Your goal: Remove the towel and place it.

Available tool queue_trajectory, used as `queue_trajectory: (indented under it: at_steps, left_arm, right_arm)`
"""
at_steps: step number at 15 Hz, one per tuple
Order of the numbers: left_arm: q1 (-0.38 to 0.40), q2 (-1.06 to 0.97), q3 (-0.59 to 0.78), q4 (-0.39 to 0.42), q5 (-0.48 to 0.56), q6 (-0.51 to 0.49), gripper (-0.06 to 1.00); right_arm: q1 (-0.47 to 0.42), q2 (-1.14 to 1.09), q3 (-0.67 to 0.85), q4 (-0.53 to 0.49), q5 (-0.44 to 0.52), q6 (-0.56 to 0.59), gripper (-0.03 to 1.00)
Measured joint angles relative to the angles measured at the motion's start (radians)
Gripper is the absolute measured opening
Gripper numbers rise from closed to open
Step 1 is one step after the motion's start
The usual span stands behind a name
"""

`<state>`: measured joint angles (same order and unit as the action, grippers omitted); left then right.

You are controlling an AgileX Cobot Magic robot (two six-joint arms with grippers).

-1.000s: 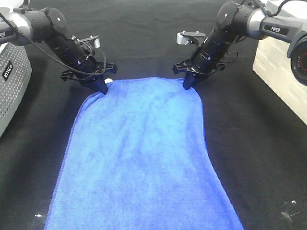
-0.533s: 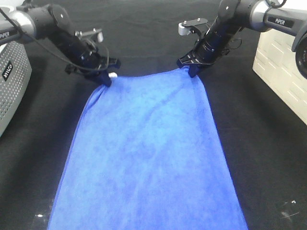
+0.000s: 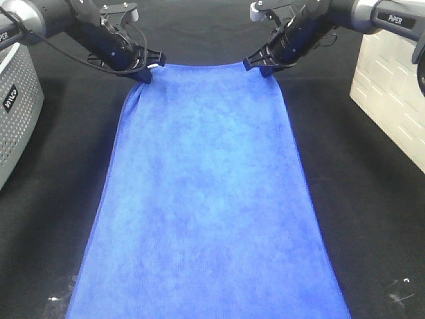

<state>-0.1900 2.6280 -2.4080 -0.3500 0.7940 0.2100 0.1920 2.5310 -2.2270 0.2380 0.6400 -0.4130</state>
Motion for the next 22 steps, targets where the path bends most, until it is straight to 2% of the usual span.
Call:
queue_trajectory:
  at_steps: [6,12,20,22]
  left_arm:
    - [0.000,0.000,0.000,0.024,-0.146,0.057,0.01]
    - [-0.001,0.000,0.000,0.046,-0.243,0.070,0.01]
    - [-0.001,0.021,-0.002,0.073,-0.253,0.073,0.01]
    - [-0.001,0.059,-0.002,0.081,-0.275,0.073,0.01]
  right_arm:
    - [0.000,0.000,0.000,-0.001,-0.131,0.000,0.01]
    - [0.000,0.000,0.000,-0.001,-0.202,0.000,0.01]
    - [0.000,0.000,0.000,0.000,-0.213,0.000,0.01]
    - [0.000,0.023,0.000,0.001,-0.243,0.000,0.01]
